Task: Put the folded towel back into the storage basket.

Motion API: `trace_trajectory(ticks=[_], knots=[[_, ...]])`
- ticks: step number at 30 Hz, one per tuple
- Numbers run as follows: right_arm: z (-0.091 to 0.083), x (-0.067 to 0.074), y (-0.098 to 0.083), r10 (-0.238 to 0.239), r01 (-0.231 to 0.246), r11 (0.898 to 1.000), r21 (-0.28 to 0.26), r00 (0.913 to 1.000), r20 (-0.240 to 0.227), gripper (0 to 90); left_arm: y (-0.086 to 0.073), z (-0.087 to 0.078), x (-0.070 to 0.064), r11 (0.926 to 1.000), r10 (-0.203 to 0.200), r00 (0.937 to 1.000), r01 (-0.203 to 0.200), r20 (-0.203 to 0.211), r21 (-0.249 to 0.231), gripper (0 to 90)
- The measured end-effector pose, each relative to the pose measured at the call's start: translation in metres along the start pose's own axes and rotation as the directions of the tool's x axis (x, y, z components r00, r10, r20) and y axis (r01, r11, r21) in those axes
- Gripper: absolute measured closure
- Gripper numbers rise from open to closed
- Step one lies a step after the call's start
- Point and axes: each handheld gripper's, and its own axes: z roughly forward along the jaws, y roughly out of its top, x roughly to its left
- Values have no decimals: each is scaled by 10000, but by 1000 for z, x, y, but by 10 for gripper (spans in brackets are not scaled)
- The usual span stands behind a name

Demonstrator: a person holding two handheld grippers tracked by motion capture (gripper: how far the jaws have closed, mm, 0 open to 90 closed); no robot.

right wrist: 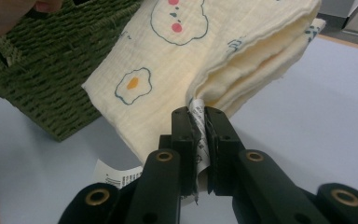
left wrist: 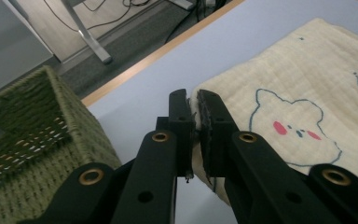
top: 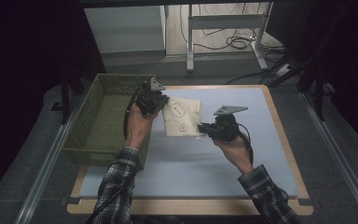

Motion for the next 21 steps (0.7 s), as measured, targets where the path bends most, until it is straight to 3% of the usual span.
trace_trajectory(ticks=[12, 21], knots=[[14, 11, 27, -59, 56, 9999, -126, 9997, -241, 832, 4, -18, 22, 9999, 7, 9984, -15, -561, -136, 844], [30, 26, 44, -234, 224, 9995, -223, 9987, -457, 832, -2, -33, 43, 9996, -160, 9949, 135, -994, -255, 844]])
